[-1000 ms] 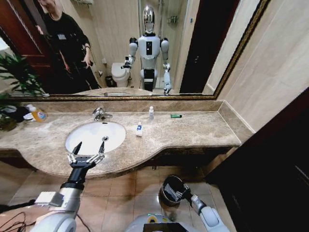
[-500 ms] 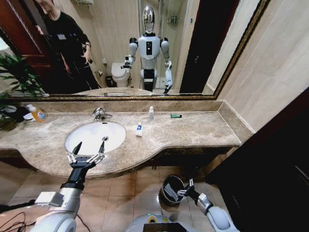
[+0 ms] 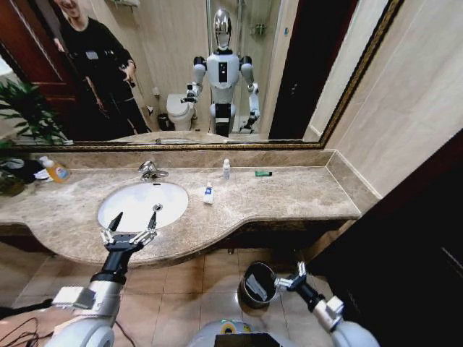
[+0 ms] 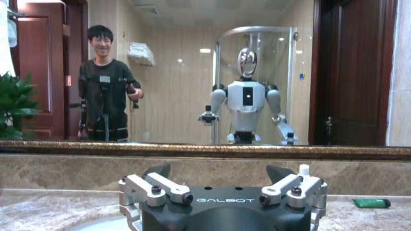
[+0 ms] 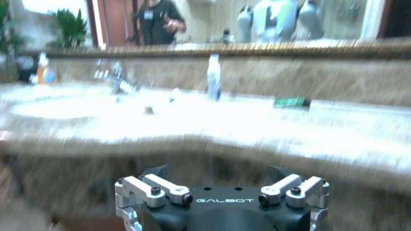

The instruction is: Pick up the trash from the sink and place it in the trash bin.

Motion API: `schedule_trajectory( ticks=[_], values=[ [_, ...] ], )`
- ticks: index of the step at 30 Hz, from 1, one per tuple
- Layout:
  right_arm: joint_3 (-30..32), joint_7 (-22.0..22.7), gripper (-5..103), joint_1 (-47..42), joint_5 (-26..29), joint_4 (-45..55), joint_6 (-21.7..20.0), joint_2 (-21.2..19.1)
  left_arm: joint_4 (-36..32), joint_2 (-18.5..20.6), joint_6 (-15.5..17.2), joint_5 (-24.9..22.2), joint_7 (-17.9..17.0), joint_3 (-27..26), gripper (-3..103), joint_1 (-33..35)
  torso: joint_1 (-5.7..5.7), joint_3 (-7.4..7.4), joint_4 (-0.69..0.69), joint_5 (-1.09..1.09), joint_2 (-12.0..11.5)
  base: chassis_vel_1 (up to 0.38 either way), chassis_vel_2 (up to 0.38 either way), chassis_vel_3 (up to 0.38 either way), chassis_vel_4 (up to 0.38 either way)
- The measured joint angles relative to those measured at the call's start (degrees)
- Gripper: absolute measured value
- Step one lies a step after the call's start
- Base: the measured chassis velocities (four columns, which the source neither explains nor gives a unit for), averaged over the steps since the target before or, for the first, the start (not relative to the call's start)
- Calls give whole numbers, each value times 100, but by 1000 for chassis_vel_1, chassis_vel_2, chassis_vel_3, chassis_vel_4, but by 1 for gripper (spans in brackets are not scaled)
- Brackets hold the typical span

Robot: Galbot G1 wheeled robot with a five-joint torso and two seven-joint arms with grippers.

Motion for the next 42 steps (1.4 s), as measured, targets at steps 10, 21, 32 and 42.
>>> schedule_trajectory(
  ticks=[10, 21, 32, 42],
  values=[
    [45, 227, 100, 1155, 1071, 501, -1122, -913, -1, 0, 0, 0, 0, 0, 100, 0, 1, 0, 1, 1, 0, 0, 0, 0, 0],
    [-495, -646, 100, 3175, 1471, -715, -1844, -1900, 0, 0, 0, 0, 0, 0, 100, 0, 2, 1, 2, 2, -1, 0, 0, 0, 0],
    [-1394, 37, 100, 4495, 1595, -1782, -2351, -2224, -1, 0, 0, 0, 0, 0, 100, 0, 2, 1, 0, 1, -1, 0, 0, 0, 0],
    [-3137, 702, 100, 6438, 1594, -3220, -2205, -1796, 0, 0, 0, 0, 0, 0, 100, 0, 2, 1, 2, 0, -1, 0, 0, 0, 0]
  ],
)
